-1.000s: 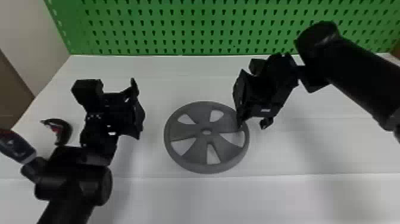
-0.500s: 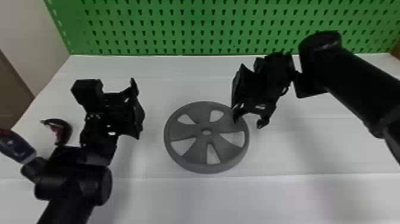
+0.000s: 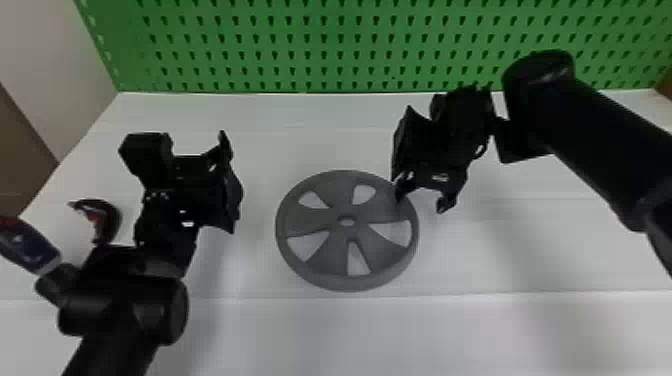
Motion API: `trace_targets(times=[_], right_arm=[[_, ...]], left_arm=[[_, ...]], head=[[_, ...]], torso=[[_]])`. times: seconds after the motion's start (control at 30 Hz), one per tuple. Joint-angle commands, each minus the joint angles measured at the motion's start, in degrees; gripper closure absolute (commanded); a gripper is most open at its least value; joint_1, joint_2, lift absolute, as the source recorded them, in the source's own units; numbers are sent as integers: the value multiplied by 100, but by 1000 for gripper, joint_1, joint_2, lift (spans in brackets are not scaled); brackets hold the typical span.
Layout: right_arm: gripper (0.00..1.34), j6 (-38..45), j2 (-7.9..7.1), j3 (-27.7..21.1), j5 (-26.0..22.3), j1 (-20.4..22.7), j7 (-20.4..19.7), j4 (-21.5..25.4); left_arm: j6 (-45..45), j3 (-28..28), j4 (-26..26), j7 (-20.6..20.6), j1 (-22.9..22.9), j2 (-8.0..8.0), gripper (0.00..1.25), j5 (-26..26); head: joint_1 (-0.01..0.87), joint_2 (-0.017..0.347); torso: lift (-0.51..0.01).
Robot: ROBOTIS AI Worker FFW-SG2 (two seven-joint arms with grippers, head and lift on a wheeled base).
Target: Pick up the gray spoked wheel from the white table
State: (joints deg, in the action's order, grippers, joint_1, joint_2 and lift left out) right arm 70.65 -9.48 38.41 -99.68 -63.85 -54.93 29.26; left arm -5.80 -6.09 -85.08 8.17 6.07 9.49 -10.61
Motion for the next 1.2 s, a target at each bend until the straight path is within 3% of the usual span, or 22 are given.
trace_targets(times=[0.0,0.27,0.5,1.17], right_arm=[[522,28,7,44,19,-4,0,1],[522,90,86,-229,292,101,0,1],[522,186,201,-888,854,347,0,28],[521,2,306,-1073,1250,646,9,45]], left_arm=[[0,-7,0,1,8,0,265,7],[0,-7,0,1,17,0,265,7],[-9,11,0,9,26,0,265,-11],[-9,-42,0,71,61,0,265,-46]], head=[[806,44],[806,44],[806,44],[806,44]], torso=[[-98],[-98],[-98],[-98]])
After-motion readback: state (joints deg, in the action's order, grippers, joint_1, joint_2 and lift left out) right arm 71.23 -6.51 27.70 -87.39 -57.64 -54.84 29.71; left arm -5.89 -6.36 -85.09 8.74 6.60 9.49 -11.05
